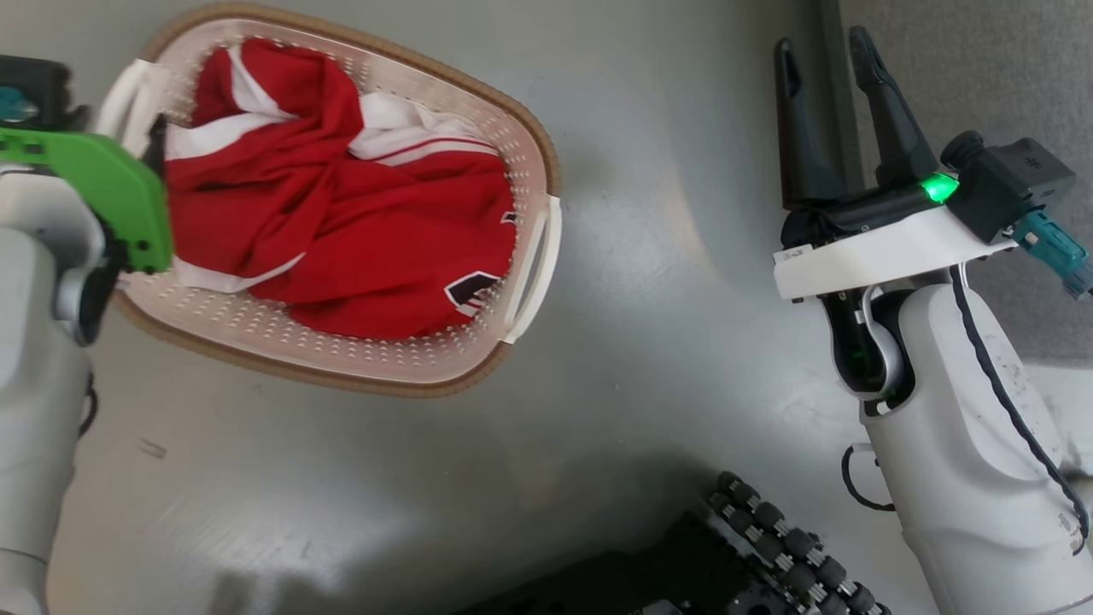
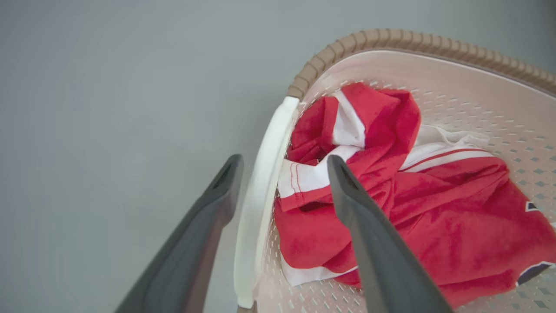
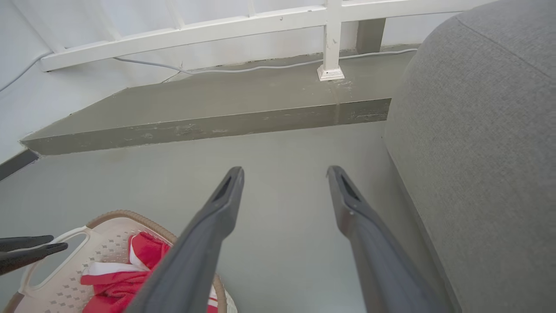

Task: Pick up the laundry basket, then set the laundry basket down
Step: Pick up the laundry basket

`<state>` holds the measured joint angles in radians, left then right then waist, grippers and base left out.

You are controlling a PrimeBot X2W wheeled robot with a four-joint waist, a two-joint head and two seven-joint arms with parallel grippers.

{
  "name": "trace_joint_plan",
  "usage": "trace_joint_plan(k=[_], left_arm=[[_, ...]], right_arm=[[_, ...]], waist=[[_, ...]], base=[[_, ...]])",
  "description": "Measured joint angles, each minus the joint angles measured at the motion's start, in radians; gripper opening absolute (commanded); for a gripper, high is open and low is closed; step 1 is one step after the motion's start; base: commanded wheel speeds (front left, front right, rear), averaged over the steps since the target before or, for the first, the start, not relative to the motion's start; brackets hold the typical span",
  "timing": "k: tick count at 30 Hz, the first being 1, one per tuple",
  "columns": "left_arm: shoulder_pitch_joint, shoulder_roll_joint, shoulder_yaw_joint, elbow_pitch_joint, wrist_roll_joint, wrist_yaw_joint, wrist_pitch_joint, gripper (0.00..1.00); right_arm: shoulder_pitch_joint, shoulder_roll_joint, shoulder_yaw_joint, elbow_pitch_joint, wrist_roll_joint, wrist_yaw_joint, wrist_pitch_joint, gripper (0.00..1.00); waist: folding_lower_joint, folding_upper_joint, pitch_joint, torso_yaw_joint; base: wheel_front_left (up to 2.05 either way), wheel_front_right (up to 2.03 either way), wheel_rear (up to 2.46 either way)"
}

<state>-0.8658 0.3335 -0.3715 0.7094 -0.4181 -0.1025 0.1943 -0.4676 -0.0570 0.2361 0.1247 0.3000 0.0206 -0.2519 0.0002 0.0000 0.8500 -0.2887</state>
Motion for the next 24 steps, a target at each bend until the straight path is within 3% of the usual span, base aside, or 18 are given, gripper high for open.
trace_joint_plan(k=[11,12,13,16,17,19,24], left_arm=[[-0.013,0.010,0.026,0.100,-0.010,0.000,0.007,1.00],[-0.017,0.010,0.028,0.106,-0.011,0.000,0.007,0.79],[-0.022,0.010,0.030,0.113,-0.012,0.000,0.007,0.49],[-0.032,0.010,0.029,0.126,-0.012,0.000,0.007,0.07],[-0.035,0.010,0.029,0.130,-0.012,0.000,0.007,0.00],[-0.038,0.014,0.022,0.131,-0.012,-0.018,0.007,0.00],[-0.060,0.000,0.022,0.157,-0.015,-0.015,-0.002,0.00]], right_arm=[[-0.007,0.004,-0.004,0.001,0.000,0.005,0.000,1.00],[-0.008,0.005,-0.005,0.001,0.000,0.005,0.000,1.00],[-0.010,0.006,-0.005,0.002,0.000,0.005,0.000,1.00],[-0.015,0.008,-0.006,0.002,0.000,0.005,0.000,1.00],[-0.016,0.008,-0.006,0.002,0.000,0.005,0.000,1.00],[-0.016,0.008,-0.007,0.003,0.000,0.005,0.000,1.00],[-0.016,0.008,-0.008,0.003,0.000,0.006,-0.002,1.00]], waist=[[0.0000,0.0000,0.033,-0.028],[0.0000,0.0000,0.034,-0.028],[0.0000,0.0000,0.035,-0.029],[0.0000,0.0000,0.038,-0.029],[0.0000,-0.0001,0.039,-0.029],[-0.0001,0.0000,0.040,-0.028],[-0.0001,0.0000,0.042,-0.028]], base=[[0.00,0.00,0.00],[0.00,0.00,0.00],[0.00,0.00,0.00],[0.00,0.00,0.00],[0.00,0.00,0.00],[0.00,0.00,0.00],[0.00,0.00,0.00]])
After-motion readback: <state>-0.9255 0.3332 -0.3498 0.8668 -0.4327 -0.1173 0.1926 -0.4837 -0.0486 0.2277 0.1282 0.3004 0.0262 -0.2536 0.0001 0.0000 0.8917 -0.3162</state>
